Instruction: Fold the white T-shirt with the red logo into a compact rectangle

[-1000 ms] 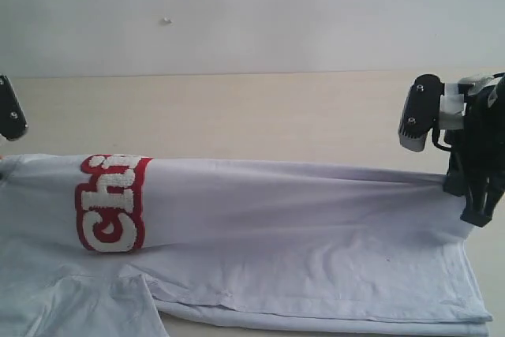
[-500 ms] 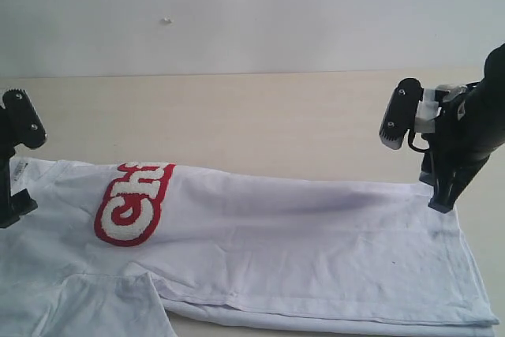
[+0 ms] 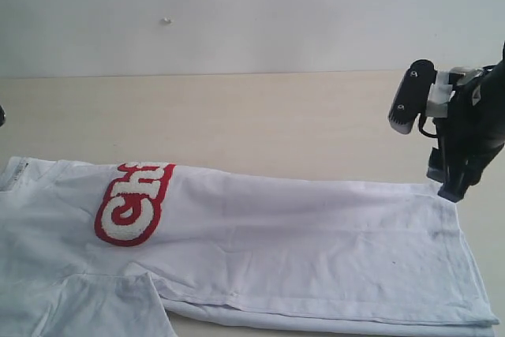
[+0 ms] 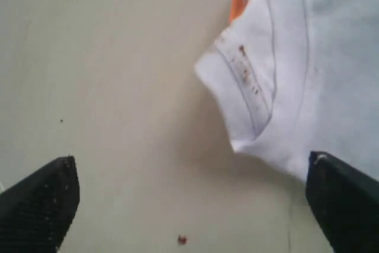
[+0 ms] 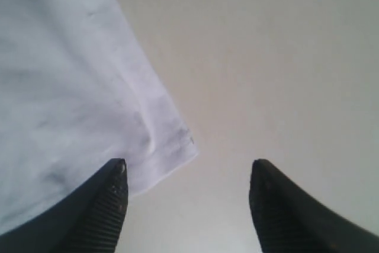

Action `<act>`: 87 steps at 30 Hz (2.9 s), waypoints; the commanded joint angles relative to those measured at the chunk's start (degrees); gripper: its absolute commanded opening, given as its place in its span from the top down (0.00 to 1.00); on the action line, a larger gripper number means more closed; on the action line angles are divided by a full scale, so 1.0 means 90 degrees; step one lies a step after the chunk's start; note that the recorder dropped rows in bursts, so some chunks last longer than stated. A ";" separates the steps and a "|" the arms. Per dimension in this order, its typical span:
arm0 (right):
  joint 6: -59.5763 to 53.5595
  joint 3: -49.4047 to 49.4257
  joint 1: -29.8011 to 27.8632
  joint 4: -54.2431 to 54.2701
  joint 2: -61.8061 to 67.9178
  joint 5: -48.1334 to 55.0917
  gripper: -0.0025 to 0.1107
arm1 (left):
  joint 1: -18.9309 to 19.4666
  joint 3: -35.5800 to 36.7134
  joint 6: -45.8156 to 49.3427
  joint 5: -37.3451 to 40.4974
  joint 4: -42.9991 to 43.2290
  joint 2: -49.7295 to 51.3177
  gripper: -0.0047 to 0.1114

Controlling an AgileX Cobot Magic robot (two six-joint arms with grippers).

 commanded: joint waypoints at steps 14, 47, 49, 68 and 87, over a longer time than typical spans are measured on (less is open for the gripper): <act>-0.1103 0.0012 -0.0013 0.3501 -0.0651 0.2454 0.46 | 0.0016 0.0022 0.0245 0.5913 -0.3323 -0.1139 0.06; -0.1072 0.0038 -0.0013 0.4692 -0.0651 0.3933 0.46 | 0.1107 0.2275 -0.1772 0.3979 -0.5061 -0.1349 0.06; -0.1072 0.0038 -0.0013 0.4692 -0.0651 0.3933 0.46 | 0.1107 0.2275 -0.1772 0.3979 -0.5061 -0.1289 0.06; -0.1230 0.0038 -0.0013 0.4736 -0.0651 0.3871 0.46 | 0.1095 0.2275 -0.0610 0.3993 -0.6511 0.0369 0.06; -0.1229 0.0038 -0.0013 0.4736 -0.0651 0.3937 0.46 | 0.1095 0.2262 0.0366 0.4203 -0.7876 0.1036 0.75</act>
